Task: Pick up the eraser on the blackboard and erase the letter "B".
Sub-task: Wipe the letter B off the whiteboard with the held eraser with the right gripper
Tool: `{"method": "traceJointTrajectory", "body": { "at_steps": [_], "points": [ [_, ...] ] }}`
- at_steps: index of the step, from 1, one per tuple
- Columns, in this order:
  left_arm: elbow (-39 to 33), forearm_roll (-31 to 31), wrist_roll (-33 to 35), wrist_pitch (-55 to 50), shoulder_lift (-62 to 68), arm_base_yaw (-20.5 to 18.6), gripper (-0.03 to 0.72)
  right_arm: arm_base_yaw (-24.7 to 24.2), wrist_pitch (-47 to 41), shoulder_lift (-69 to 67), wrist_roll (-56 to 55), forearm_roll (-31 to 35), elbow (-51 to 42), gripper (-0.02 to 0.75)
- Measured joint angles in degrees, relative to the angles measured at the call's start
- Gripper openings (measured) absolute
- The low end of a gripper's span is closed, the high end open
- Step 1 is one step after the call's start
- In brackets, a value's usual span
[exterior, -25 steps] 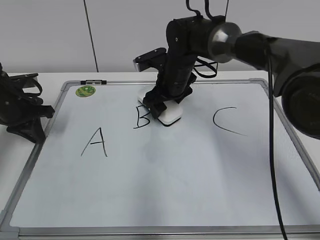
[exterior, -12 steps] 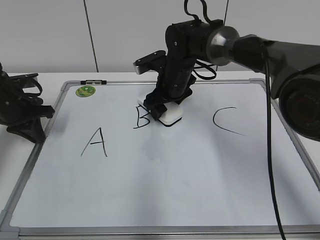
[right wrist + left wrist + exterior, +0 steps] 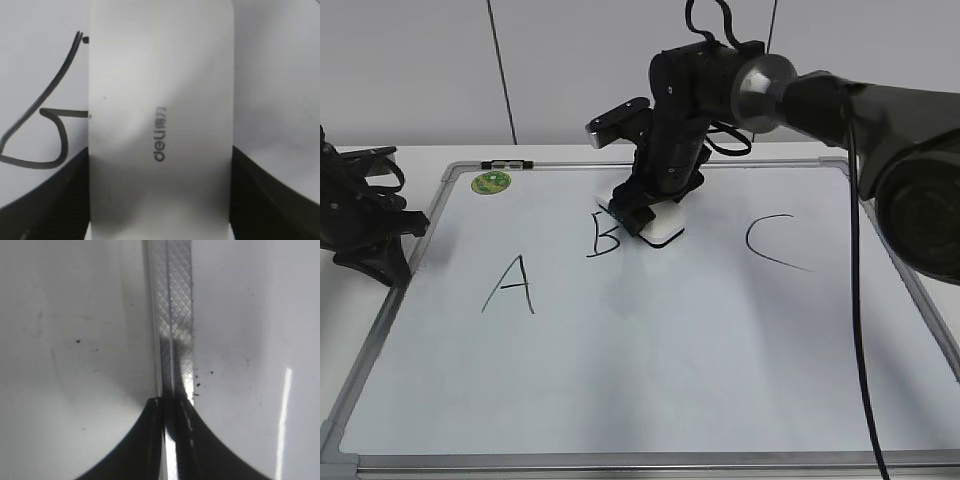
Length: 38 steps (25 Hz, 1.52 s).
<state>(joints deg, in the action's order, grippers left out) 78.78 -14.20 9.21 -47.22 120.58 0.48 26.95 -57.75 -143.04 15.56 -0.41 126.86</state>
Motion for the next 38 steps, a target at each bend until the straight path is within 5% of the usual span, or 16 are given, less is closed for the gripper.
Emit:
{"method": "traceJointTrajectory", "body": {
  "at_steps": [22,38],
  "points": [
    [0.0,0.0,0.0,0.0,0.0,0.0,0.032,8.3,-4.9,-0.1,2.0,-0.1,0.6,0.54],
    [0.0,0.0,0.0,0.0,0.0,0.0,0.032,9.1,-5.2,-0.4,-1.1,-3.9,0.8,0.54]
  ]
}}
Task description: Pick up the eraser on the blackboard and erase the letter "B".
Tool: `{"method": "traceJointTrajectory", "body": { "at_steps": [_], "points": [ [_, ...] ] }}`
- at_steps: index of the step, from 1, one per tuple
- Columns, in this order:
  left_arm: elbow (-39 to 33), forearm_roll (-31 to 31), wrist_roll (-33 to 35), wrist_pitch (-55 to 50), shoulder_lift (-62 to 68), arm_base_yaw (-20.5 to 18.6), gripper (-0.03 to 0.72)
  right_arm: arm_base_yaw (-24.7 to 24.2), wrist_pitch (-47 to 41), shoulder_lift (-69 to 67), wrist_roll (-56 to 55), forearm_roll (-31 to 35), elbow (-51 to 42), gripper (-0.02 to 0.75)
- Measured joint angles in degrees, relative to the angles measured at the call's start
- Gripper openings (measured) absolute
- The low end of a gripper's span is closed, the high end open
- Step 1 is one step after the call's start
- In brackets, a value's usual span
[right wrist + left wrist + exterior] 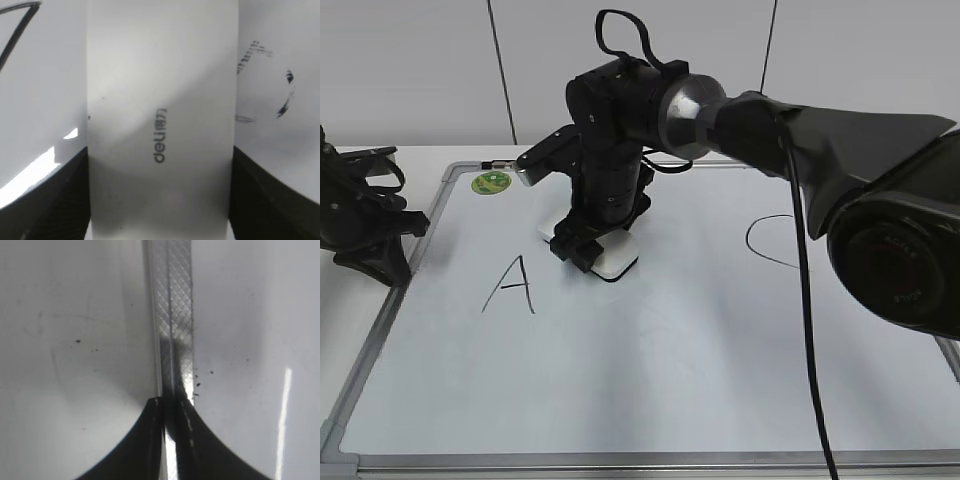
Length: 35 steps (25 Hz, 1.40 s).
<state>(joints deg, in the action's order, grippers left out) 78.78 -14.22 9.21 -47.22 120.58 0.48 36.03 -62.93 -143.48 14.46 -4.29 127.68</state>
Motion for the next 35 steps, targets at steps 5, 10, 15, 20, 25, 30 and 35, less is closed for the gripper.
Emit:
{"method": "traceJointTrajectory", "body": {
  "at_steps": [5,10,15,20,25,30,35],
  "points": [
    [0.0,0.0,0.0,0.0,0.0,0.0,0.032,-0.2,-0.2,0.0,-1.6,0.0,0.0,0.54],
    [0.0,0.1,0.0,0.0,0.0,0.0,0.032,-1.2,-0.3,0.0,-2.9,-1.0,0.0,0.54],
    [0.0,0.1,0.0,0.0,0.0,0.0,0.032,-2.7,-0.6,0.0,-4.0,-1.6,0.1,0.54],
    [0.0,0.1,0.0,0.0,0.0,0.0,0.032,-4.6,-0.8,0.0,-4.6,-1.9,0.2,0.54],
    [0.0,0.1,0.0,0.0,0.0,0.0,0.032,-6.9,-0.9,0.0,-4.8,-1.9,0.2,0.54],
    [0.0,0.1,0.0,0.0,0.0,0.0,0.032,-9.0,-0.9,0.0,-4.9,-2.3,0.2,0.54],
    [0.0,0.1,0.0,0.0,0.0,0.0,0.032,-9.7,-1.6,0.3,-5.0,-3.6,0.2,0.54]
  ]
}}
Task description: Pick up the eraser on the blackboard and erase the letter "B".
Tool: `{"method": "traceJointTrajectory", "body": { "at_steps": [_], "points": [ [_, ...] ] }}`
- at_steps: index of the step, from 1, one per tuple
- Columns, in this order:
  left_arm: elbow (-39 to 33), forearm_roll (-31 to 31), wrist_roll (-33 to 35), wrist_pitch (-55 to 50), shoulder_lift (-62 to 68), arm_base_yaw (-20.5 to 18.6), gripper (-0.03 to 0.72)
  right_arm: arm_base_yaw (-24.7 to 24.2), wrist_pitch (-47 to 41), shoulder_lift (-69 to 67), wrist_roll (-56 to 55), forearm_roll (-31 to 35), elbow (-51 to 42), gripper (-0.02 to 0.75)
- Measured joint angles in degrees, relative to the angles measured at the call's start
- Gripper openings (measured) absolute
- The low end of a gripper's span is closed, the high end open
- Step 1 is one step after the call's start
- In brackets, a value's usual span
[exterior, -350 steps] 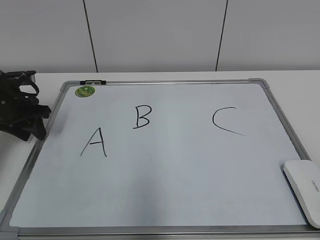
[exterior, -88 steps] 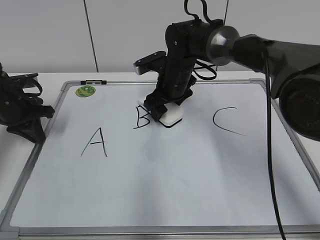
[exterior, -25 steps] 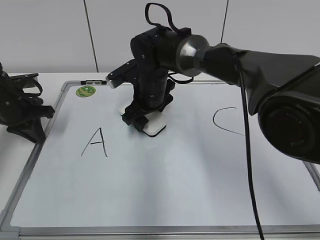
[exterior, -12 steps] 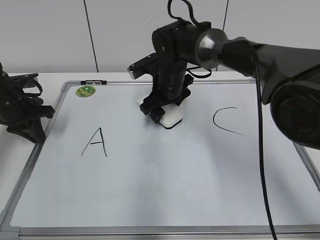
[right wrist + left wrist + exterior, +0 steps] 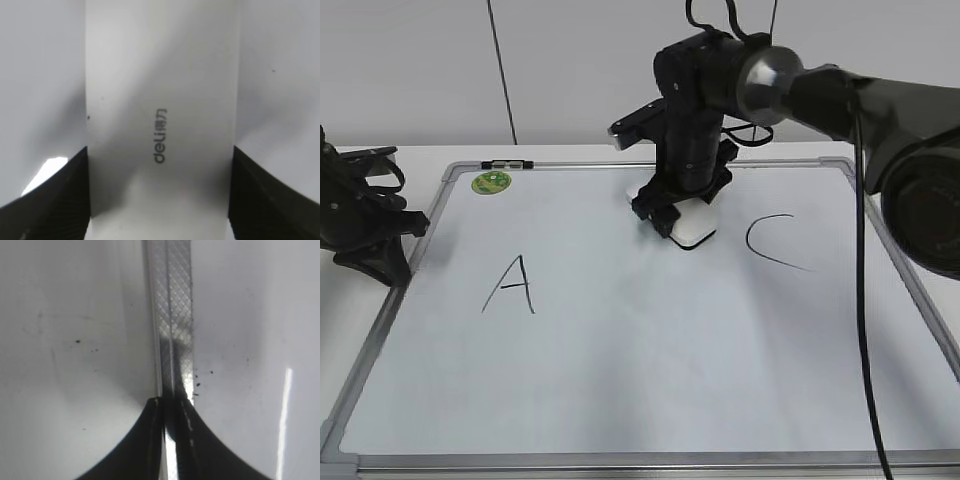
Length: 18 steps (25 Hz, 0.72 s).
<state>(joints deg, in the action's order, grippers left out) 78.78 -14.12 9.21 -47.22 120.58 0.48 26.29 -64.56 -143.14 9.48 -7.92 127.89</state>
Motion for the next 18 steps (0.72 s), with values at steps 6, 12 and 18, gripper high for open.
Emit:
{"method": "traceJointTrajectory", "body": {
  "at_steps": [6,12,18],
  "points": [
    [0.0,0.1,0.0,0.0,0.0,0.0,0.032,-0.2,-5.3,2.2,0.0,-0.8,0.1,0.54],
    [0.0,0.2,0.0,0.0,0.0,0.0,0.032,-0.5,-5.8,7.1,0.0,-1.2,0.1,0.54],
    [0.0,0.2,0.0,0.0,0.0,0.0,0.032,-2.1,-6.2,12.8,0.0,-1.2,-1.3,0.54]
  ]
}}
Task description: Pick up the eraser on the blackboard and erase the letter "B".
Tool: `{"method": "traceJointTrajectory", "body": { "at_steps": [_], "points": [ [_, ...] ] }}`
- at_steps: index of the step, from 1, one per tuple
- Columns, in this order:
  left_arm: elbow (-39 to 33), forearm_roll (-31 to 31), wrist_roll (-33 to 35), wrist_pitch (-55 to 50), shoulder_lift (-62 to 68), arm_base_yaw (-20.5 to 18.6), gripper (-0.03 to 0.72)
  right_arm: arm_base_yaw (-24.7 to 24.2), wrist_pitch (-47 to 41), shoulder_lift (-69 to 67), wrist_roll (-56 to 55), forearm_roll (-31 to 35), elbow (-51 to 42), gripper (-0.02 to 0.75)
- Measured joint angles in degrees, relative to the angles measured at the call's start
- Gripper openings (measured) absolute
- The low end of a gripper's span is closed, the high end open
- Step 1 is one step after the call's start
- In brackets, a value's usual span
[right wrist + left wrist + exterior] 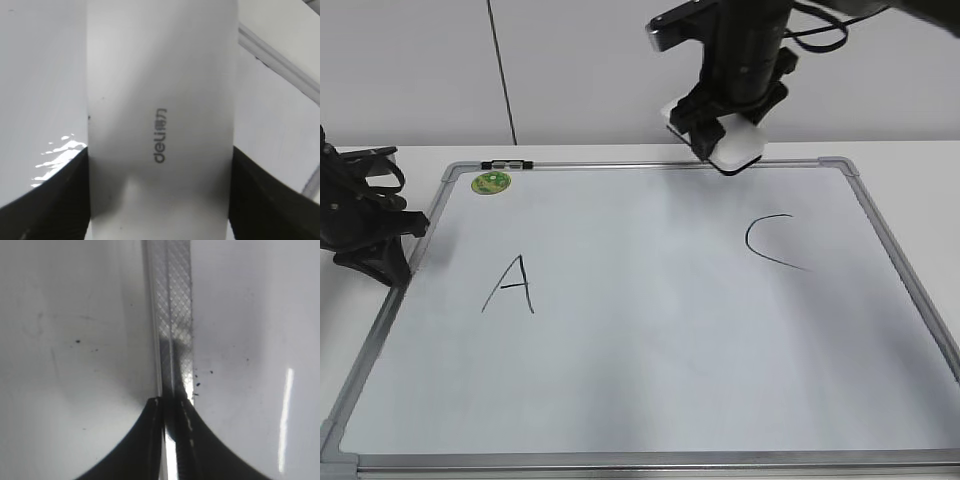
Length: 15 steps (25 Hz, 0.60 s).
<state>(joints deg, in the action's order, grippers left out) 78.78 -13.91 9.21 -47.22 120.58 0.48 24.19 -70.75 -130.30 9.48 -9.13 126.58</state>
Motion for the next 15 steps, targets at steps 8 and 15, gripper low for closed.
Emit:
{"method": "traceJointTrajectory", "body": {
  "at_steps": [8,15],
  "points": [
    [0.0,0.0,0.0,0.0,0.0,0.0,0.032,-8.7,-0.1,12.1,-2.6,1.0,-14.7,0.54],
    [0.0,0.1,0.0,0.0,0.0,0.0,0.032,-18.1,5.9,24.2,-3.2,7.0,-37.7,0.54]
  ]
}}
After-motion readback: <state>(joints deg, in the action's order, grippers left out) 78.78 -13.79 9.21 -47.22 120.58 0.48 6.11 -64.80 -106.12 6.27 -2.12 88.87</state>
